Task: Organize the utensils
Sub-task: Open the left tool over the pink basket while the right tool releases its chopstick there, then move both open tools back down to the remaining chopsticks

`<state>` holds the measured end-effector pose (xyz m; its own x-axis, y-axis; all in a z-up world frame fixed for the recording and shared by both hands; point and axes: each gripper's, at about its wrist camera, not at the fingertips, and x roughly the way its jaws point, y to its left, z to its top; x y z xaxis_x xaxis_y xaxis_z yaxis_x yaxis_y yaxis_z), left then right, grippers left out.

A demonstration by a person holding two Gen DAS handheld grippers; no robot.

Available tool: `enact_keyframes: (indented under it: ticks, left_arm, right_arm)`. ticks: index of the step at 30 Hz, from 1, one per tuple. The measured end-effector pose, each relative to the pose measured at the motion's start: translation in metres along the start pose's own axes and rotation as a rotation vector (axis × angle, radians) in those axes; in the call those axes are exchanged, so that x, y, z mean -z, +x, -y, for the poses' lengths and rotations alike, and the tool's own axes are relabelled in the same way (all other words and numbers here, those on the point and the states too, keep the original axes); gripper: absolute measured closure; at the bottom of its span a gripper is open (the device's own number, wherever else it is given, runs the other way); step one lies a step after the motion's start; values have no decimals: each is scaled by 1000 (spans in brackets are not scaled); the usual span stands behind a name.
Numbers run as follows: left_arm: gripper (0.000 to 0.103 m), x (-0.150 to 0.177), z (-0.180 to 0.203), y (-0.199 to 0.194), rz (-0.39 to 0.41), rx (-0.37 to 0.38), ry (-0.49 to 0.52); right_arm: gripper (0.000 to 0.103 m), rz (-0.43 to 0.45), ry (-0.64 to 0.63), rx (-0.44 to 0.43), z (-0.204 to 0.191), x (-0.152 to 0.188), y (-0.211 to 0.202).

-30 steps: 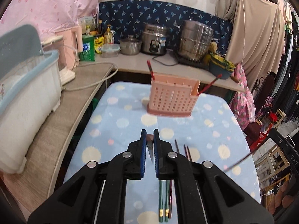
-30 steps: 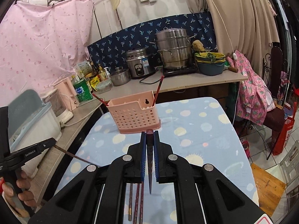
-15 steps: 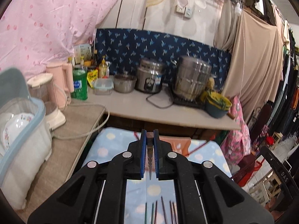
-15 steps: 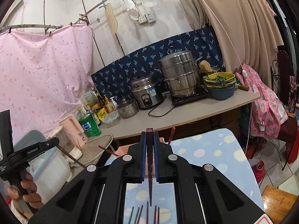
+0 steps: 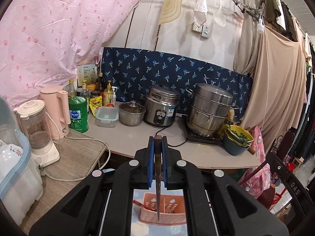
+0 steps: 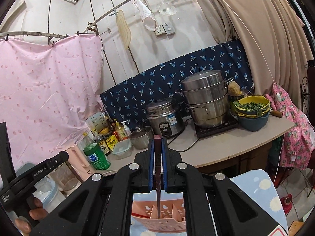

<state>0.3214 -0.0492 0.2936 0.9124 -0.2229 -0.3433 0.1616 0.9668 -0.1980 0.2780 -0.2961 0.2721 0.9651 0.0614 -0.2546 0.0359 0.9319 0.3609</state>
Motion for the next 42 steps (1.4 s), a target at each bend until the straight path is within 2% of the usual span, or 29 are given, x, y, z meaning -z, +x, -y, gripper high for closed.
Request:
enact_keyframes:
  ticks: [6,12,19,21,23,26,31,37,42]
  left_arm:
    - [96,0,-5,24,-14,0,-6]
    - [96,23,-10,50,-67,-11,1]
    - [96,55,-30,79,-173,-21,-50]
    - [91,63,-34,78,-184,-26,-59]
    - [64,68,-37,76,-194,-37,-66]
    - [55,75,-39,63,-180,-42,-68]
    - [54,83,-40,41,-192,-45,-46]
    - [53,101,-45,1,-205,-47,-20]
    - [51,128,-48,-32,-230,-65,35]
  right_arm:
    - [96,-56,12,17,9,17,37]
    - [96,-126,-1,38,17,46,58]
    - [94,-184,-23,68,25,68,64]
    - [91,-181,-25,77,26,71,60]
    - [90,-177,-24,77,27,71,53]
    - [83,-161,-24,74,27,71,39]
    - [67,-148,-35,62,21,72,11]
    - [60,-157,-55,45,12,88,-32]
    - [59,-179,-84,49,6,114,-70]
